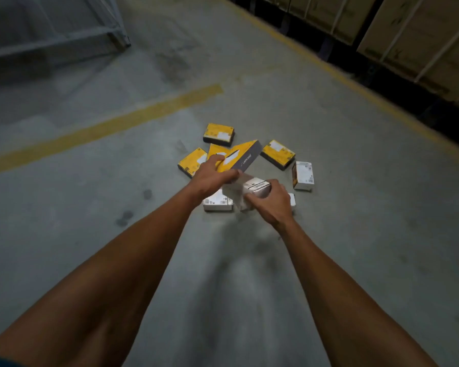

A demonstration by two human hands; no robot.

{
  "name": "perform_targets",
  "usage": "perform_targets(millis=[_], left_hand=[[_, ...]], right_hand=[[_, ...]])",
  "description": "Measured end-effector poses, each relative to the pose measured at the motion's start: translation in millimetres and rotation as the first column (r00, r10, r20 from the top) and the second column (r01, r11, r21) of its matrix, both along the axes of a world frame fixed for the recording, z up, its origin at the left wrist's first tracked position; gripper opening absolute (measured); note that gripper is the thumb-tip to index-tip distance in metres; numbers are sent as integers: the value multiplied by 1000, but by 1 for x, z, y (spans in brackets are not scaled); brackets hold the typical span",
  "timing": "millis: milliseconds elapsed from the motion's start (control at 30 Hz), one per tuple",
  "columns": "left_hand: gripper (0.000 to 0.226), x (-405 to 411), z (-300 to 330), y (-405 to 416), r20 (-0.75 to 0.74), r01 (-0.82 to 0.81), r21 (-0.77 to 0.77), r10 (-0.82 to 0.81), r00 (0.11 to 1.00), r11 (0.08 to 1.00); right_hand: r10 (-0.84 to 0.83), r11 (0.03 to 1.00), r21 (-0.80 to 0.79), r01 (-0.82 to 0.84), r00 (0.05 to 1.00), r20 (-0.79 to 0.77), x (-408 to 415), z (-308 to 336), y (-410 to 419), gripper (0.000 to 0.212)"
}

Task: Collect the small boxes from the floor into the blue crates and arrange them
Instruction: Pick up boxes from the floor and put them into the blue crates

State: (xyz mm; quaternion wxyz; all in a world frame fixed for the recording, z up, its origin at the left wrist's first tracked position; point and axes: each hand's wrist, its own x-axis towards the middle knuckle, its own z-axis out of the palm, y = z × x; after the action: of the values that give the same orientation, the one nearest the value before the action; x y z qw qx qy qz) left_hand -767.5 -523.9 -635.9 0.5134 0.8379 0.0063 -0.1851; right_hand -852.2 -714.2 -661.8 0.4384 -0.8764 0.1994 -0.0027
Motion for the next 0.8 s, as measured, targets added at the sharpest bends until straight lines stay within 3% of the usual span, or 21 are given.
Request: perform_targets(millis=[133,267,400,567,700,800], left_hand=[[48,-29,146,5,-140,-113,-277,76,987,954],[23,-48,304,15,-224,-201,-379,121,967,903],[26,-65,454,22,-298,-303,-442,181,937,844],[30,-102,624,38,-345,-380,-536,216,913,754],[46,-123,722,61,-346,-416,-610,245,906,675],[61,-135,777,77,-339,-415,-665,245,908,621]], right_hand=[[-149,965,217,145,989,2,-15,126,-5,65],[-178,928,335,163,984,14,-30,271,-9,71],[-182,879,449,161,983,3,-34,415,-13,70],[-111,785,615,82,994,9,-50,601,-5,43],[-120,719,693,54,992,48,-58,720,4,71],[-124,674,738,23,989,82,-67,781,15,60]])
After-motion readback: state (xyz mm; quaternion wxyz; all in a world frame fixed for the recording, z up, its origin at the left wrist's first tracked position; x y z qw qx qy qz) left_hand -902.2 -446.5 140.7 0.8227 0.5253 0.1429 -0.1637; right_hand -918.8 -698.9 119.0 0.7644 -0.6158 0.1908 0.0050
